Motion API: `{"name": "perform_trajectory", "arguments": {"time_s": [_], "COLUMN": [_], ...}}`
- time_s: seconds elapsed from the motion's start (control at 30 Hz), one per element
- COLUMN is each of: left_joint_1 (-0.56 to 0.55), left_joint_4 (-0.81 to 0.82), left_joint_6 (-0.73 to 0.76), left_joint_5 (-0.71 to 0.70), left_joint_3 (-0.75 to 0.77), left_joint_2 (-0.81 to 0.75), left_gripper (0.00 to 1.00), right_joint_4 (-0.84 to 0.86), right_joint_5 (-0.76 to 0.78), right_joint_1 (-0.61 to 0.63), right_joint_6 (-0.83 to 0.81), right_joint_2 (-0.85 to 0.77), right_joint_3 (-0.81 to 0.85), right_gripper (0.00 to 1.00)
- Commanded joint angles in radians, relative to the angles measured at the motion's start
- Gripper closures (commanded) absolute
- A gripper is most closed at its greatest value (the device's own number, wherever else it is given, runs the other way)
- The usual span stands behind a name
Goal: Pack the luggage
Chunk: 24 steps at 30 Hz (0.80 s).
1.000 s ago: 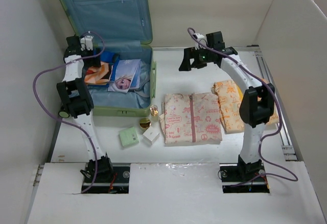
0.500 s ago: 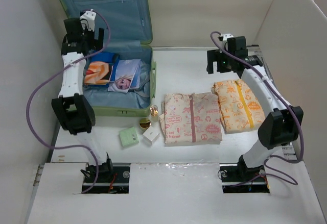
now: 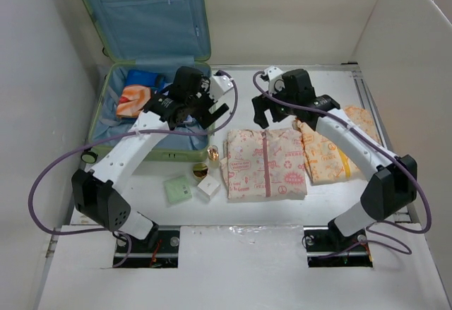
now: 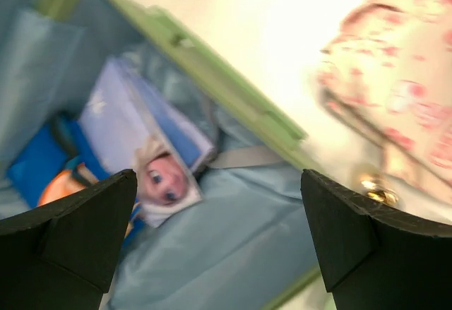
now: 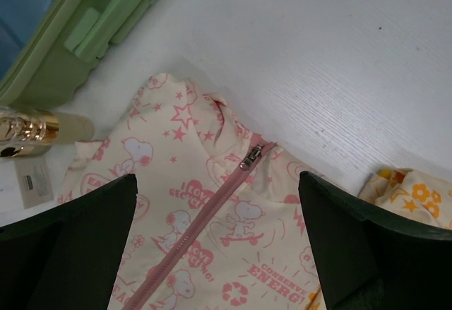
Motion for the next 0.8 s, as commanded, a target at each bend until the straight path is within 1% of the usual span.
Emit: {"name": "perform_trajectory", "arguments": {"time_s": [0.0,0.03,0.13,0.17,0.23,0.3,0.33,0.37,0.5,0.63,0.7,0.77], "left_joint_1": [-0.038,-0.047,-0.057,-0.069,-0.096,-0.106,-0.132,-0.132,-0.144,-0.156,-0.156,-0.156], "left_joint_4": [-0.117,-0.173,-0.255,-0.284,-0.295,-0.262,-0.237,-0.214,-0.138,-0.048,-0.039,-0.039], "left_joint_6": [0.012,0.068,0.160,0.217,0.263,0.288,0.288,0.288,0.288,0.277,0.277,0.277], "left_joint_5": [0.205,0.247,0.382,0.393,0.393,0.361,0.338,0.293,0.283,0.205,0.160,0.149], "left_joint_3": [0.060,0.060,0.035,-0.005,-0.048,-0.108,-0.125,-0.140,-0.171,-0.246,-0.256,-0.285], "left_joint_2": [-0.033,-0.033,-0.021,-0.021,-0.030,-0.041,-0.041,-0.041,-0.001,-0.001,0.019,0.028], "left_gripper": [0.01,0.01,0.01,0.01,0.01,0.01,0.01,0.01,0.01,0.01,0.01,0.01], "right_joint_4": [0.084,0.084,0.084,0.084,0.096,0.105,0.120,0.133,0.143,0.143,0.133,0.133], "right_joint_5": [-0.036,-0.027,-0.004,-0.004,-0.004,-0.004,-0.004,-0.004,-0.018,-0.027,-0.018,-0.009], "right_joint_1": [0.045,0.057,0.067,0.067,0.067,0.058,0.058,0.045,0.018,0.018,0.018,0.018], "right_joint_6": [-0.029,-0.029,-0.029,-0.018,-0.007,0.004,0.016,0.029,0.066,0.077,0.077,0.077], "right_joint_2": [-0.073,-0.073,-0.097,-0.116,-0.159,-0.192,-0.224,-0.238,-0.307,-0.361,-0.386,-0.400], "right_joint_3": [-0.033,-0.044,-0.081,-0.092,-0.141,-0.194,-0.210,-0.225,-0.270,-0.291,-0.302,-0.302], "right_gripper": [0.00,0.00,0.00,0.00,0.00,0.00,0.00,0.00,0.00,0.00,0.00,0.00]}}
